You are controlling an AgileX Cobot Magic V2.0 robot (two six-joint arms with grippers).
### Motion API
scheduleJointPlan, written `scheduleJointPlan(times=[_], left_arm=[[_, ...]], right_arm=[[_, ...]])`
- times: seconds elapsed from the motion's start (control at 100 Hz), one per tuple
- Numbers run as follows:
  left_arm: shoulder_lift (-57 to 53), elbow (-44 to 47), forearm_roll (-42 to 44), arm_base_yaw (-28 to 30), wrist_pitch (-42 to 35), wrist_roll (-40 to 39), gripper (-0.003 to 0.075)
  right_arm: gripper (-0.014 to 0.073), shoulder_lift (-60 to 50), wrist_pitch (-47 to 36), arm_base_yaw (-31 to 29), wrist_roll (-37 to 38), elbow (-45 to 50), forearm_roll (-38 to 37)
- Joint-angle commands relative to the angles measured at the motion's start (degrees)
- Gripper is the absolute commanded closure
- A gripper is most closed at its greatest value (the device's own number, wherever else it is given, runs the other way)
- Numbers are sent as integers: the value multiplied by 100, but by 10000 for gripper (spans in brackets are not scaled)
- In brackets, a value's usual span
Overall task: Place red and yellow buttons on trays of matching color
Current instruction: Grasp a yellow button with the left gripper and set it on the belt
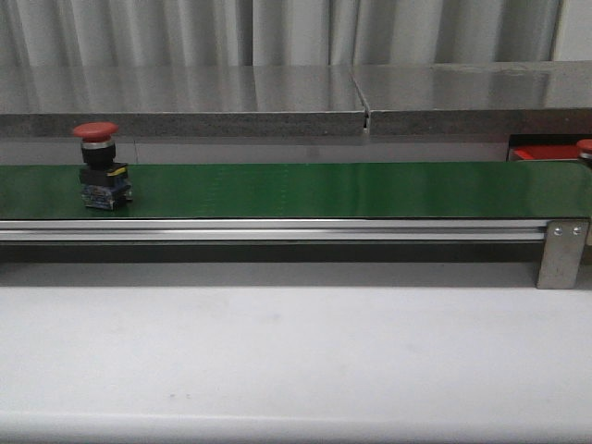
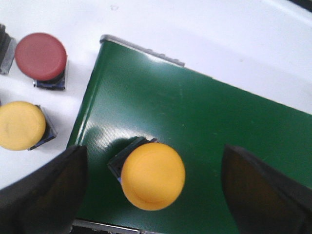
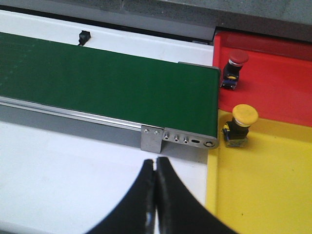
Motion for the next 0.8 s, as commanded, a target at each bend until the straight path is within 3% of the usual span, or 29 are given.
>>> scheduleJointPlan(times=[0.0,0.09,0.21,0.6,0.79], left_arm=[[-559,-202,-241,-55,-82,145,276],[-789,-159,-202,-109,-56,145,442],[-1111,25,-197,-268,-137,208,743],[-2088,839,568,-1817,-662,316,741],[-2702,1411,567,-2293,-1035,306,741]], right_arm=[[712,3,-382,6,-41,-151,81],[712,3,-382,6,-41,-151,81],[712,3,-397,6,-41,-151,81],[712,3,-504,6,-41,-151,81],[712,3,-504,6,-41,-151,81]])
